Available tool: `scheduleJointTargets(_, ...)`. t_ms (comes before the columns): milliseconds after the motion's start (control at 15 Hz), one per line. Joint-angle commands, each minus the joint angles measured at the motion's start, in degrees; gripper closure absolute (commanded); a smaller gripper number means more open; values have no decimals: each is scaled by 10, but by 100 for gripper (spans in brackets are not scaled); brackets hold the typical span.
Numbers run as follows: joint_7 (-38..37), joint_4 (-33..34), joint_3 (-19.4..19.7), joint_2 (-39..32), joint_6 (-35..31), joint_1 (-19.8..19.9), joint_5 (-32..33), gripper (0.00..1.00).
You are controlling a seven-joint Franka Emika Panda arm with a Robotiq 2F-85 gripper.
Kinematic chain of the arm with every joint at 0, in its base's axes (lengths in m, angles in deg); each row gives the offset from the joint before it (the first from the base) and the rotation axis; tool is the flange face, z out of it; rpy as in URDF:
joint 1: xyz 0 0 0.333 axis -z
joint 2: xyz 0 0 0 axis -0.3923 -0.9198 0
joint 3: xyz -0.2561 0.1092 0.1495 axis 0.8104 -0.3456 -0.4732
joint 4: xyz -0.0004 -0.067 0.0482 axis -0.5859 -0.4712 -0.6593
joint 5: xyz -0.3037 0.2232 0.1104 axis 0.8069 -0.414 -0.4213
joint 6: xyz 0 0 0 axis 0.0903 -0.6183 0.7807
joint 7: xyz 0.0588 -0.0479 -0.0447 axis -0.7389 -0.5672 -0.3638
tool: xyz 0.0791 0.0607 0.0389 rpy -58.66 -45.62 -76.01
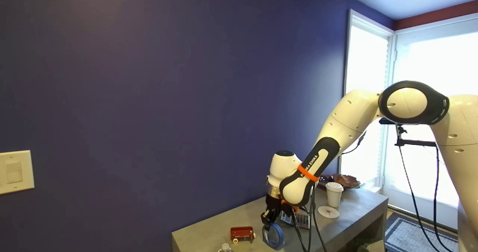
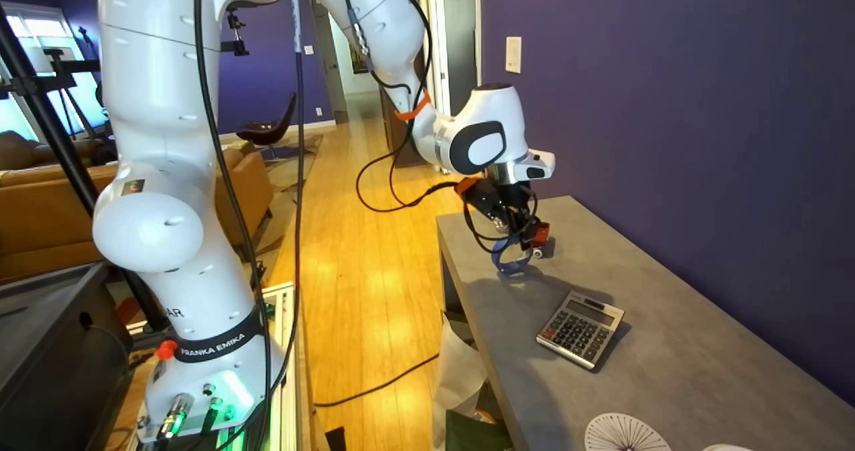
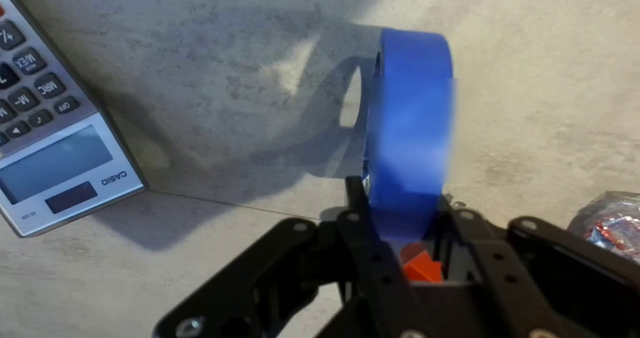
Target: Put the blue masking tape in the toy cart in an upright position
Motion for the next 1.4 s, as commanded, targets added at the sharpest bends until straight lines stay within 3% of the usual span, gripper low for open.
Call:
scheduleJointTargets(0,-5,9,16,23,18,-14,37,93)
scheduleJointTargets(333,6,35,33,46,9,-23,116,93)
scheduleJointTargets(1000,215,62,-55,51,-2,10,93,93)
scheduleJointTargets(1067,181,57,-44,50,1,2,103,72)
scheduleJointTargets(1333,199,59,-51,50,1,6,102,72)
